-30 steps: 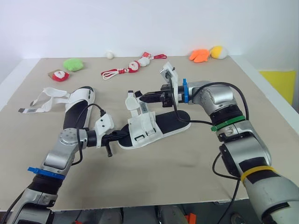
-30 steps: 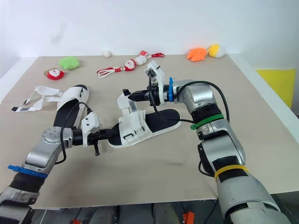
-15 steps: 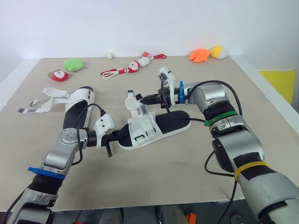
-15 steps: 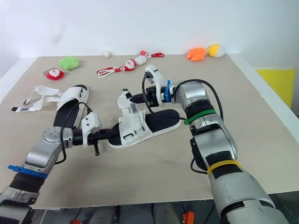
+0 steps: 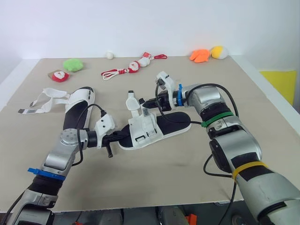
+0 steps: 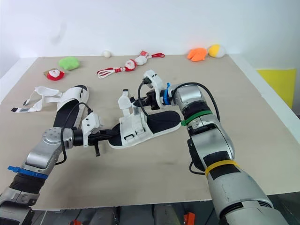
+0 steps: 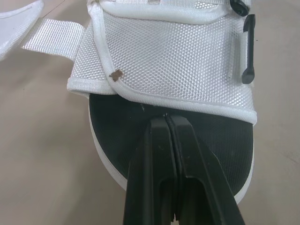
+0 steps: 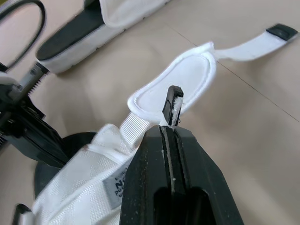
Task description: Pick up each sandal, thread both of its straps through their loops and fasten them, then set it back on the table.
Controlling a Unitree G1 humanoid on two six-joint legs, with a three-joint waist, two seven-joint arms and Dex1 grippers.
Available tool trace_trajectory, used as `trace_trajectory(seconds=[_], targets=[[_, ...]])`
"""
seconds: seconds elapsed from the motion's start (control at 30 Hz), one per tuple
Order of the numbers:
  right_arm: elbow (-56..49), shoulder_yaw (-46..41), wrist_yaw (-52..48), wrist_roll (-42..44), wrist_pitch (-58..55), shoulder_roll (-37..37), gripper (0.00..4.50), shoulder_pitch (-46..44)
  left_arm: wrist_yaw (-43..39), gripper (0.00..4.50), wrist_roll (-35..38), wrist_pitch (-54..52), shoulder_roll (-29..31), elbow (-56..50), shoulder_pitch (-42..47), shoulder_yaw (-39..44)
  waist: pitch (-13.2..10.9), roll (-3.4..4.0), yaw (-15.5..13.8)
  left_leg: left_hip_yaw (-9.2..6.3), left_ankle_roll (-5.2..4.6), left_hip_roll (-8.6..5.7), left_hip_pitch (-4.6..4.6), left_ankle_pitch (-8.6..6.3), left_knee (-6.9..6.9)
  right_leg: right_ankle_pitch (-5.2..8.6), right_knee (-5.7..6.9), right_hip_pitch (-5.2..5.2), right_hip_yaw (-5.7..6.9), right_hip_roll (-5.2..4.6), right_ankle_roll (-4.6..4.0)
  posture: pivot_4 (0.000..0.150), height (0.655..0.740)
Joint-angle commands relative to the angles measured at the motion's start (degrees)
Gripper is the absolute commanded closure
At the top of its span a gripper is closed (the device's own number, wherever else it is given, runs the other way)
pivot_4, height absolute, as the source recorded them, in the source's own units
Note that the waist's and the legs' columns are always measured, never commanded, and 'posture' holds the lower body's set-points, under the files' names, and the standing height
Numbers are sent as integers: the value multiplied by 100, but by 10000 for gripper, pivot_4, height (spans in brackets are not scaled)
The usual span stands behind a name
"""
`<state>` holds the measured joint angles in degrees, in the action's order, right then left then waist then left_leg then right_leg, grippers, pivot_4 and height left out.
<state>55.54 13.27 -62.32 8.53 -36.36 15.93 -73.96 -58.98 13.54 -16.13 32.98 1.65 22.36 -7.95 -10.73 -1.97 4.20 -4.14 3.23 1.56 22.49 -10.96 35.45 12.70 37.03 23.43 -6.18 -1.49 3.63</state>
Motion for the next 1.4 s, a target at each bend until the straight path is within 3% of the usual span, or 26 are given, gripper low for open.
trace_trajectory(seconds=[0.03, 0.37, 0.4, 0.43, 0.67, 0.7, 1.0, 1.4], targets=[[36, 103, -10, -301, 163, 20, 44639, -71, -40, 45000, -181, -146, -15, 145, -139, -296, 0, 0, 0, 0, 0, 0, 0, 0, 0, 0, 0, 0, 0, 0, 0, 1500, 7400], [65, 355, 129, -853, 819, 16, 44639, 105, -38, 45000, -200, -131, -39, 204, -94, -298, 1, 1, 1, 0, 0, 0, -1, 0, 0, 1, 0, -2, 0, 0, -2, 1500, 7400], [91, 338, 88, -857, 808, 19, 38373, 89, -36, 45000, -201, -129, -42, 209, -91, -295, 1, 1, 1, 0, 0, 0, -2, 0, 1, 1, 0, -2, 0, 0, -2, 1500, 7400], [118, 319, 48, -865, 794, 17, 36952, 73, -35, 45000, -202, -128, -44, 214, -86, -294, 1, 1, 1, 0, 0, -1, -2, 0, 1, 1, 0, -2, 0, 0, -2, 1500, 7400], [464, 129, 138, -989, 968, 37, 3027, -99, -38, 45000, -215, -110, -51, 245, -65, -290, 2, 2, 2, -1, 1, -1, -2, 0, -2, 5, 0, -2, -1, 0, -7, 1500, 7400], [619, -57, 272, -882, 859, 8, 1449, -227, -39, 45000, -216, -107, -49, 252, -60, -287, 1, 3, 6, -1, 1, -1, -1, -1, -2, 5, 0, -2, 0, 0, -7, 1500, 7400], [1843, -2290, 1603, 591, -864, -296, 1449, -1166, -54, 45000, -208, -105, -29, 242, -69, -275, -3, 9, 14, -2, 1, -1, 0, -1, -5, 7, -2, 0, -1, 0, -11, 1500, 7400], [1983, -2962, 2554, 733, -756, -973, 1449, -1121, -8, 45000, -199, -146, -13, 141, -157, -248, -3, 10, 30, -3, 1, -1, 6, -1, -6, 7, -4, 3, -2, 2, -9, 1500, 7400]])
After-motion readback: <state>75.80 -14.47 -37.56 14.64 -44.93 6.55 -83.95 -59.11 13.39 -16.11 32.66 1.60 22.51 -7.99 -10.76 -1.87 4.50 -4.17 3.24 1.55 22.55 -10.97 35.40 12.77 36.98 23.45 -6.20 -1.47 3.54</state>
